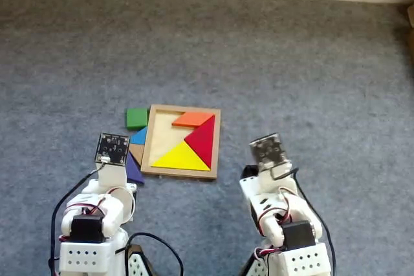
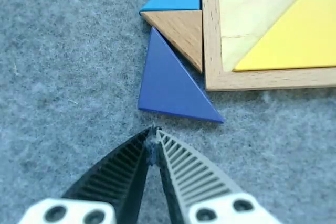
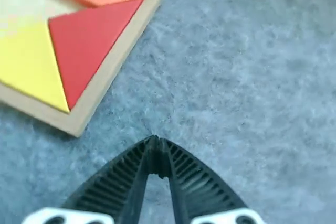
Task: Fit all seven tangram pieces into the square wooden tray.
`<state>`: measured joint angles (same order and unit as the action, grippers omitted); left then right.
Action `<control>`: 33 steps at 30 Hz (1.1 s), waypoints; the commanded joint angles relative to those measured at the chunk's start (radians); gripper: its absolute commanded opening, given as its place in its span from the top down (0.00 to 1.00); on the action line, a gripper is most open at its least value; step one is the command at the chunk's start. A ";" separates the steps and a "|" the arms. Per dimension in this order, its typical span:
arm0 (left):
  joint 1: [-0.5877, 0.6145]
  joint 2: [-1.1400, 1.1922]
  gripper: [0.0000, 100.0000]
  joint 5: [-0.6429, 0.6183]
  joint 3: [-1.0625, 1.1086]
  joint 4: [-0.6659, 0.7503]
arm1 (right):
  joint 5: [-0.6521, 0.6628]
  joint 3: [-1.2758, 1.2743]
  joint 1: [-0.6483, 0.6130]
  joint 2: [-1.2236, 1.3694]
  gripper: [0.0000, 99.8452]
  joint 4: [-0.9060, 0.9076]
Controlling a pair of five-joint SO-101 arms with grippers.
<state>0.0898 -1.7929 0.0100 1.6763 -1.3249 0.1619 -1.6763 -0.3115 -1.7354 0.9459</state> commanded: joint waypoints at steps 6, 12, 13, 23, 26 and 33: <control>0.008 -0.024 0.99 0.006 0.019 -0.005 | -0.112 -0.148 -0.005 -0.025 0.99 0.088; 0.008 -0.024 0.99 0.006 0.019 -0.005 | -0.115 -0.148 -0.008 -0.025 0.99 0.182; 0.008 -0.024 0.99 0.006 0.019 -0.005 | -0.115 -0.148 -0.007 -0.025 0.99 0.188; -0.002 -0.024 0.99 0.008 0.019 -0.005 | -0.114 -0.148 -0.004 -0.027 0.99 0.189; -0.002 -0.024 0.99 0.008 0.019 -0.005 | -0.114 -0.148 -0.004 -0.027 0.99 0.189; 0.007 -0.025 0.99 0.009 -0.039 -0.008 | -0.115 -0.148 -0.004 -0.027 0.99 0.189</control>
<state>0.0898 -1.7929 0.0100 1.6763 -1.3249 0.0560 -1.6763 -0.3115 -1.7461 1.1285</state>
